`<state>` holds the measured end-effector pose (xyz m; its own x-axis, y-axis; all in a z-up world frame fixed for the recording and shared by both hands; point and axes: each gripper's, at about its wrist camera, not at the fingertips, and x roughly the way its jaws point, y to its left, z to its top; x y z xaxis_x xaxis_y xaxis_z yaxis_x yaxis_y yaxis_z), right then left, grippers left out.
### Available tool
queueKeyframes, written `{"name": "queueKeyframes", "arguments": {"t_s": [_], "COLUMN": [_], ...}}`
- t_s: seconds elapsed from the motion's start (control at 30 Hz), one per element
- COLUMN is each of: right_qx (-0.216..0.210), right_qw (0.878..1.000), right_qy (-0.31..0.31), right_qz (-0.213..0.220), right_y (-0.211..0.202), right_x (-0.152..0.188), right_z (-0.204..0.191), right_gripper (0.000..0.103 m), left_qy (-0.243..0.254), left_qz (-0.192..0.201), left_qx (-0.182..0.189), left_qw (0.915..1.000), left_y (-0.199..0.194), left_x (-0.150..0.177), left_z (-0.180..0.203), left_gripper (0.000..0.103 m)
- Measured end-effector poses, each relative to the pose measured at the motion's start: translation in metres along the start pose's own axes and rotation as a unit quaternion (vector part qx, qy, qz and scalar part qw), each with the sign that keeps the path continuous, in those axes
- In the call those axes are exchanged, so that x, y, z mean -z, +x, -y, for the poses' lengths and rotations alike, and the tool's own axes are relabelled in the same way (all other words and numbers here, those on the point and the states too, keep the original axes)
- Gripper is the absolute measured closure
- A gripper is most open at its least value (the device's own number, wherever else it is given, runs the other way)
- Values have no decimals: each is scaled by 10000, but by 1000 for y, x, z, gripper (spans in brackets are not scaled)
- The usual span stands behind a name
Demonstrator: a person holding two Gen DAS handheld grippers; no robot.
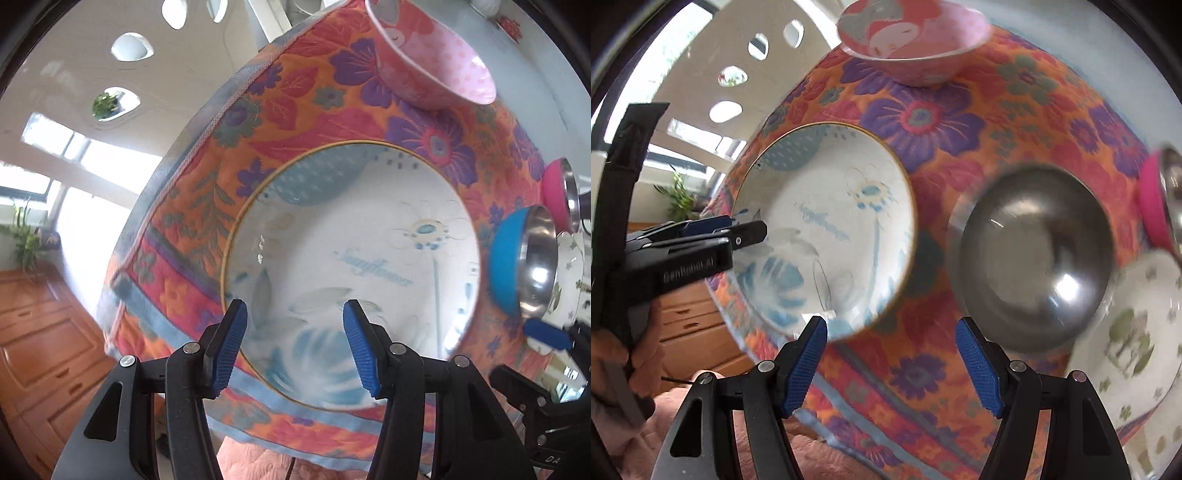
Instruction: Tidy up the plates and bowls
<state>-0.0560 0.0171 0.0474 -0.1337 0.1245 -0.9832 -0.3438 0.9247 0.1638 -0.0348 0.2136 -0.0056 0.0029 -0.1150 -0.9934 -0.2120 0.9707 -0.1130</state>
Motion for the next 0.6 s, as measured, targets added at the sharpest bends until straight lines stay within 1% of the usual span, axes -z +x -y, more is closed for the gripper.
{"name": "queueKeyframes", "arguments": {"t_s": [0.13, 0.23, 0.33, 0.4, 0.47, 0.6], "right_qx": [-269, -278, -272, -289, -171, -14], "right_qw": [9991, 9984, 9978, 9966, 9951, 9919], "right_qy": [20, 7, 206, 456, 700, 1024], "right_qz": [313, 502, 573, 626, 675, 755], "right_y": [-29, -46, -54, -60, -66, -77], "right_x": [26, 43, 60, 73, 83, 102], "right_z": [26, 45, 82, 114, 145, 195], "right_gripper": [33, 32, 32, 32, 32, 32], "left_qy": [33, 194, 422, 652, 845, 1140], "left_qz": [202, 270, 272, 224, 136, -109], "left_qx": [79, 273, 469, 549, 589, 810], "left_qw": [9998, 9991, 9976, 9961, 9946, 9901], "left_y": [-23, -37, -41, -38, -33, -14], "left_x": [17, 32, 47, 57, 66, 76], "left_z": [33, 76, 109, 136, 163, 212], "left_gripper": [51, 50, 47, 47, 47, 47]}}
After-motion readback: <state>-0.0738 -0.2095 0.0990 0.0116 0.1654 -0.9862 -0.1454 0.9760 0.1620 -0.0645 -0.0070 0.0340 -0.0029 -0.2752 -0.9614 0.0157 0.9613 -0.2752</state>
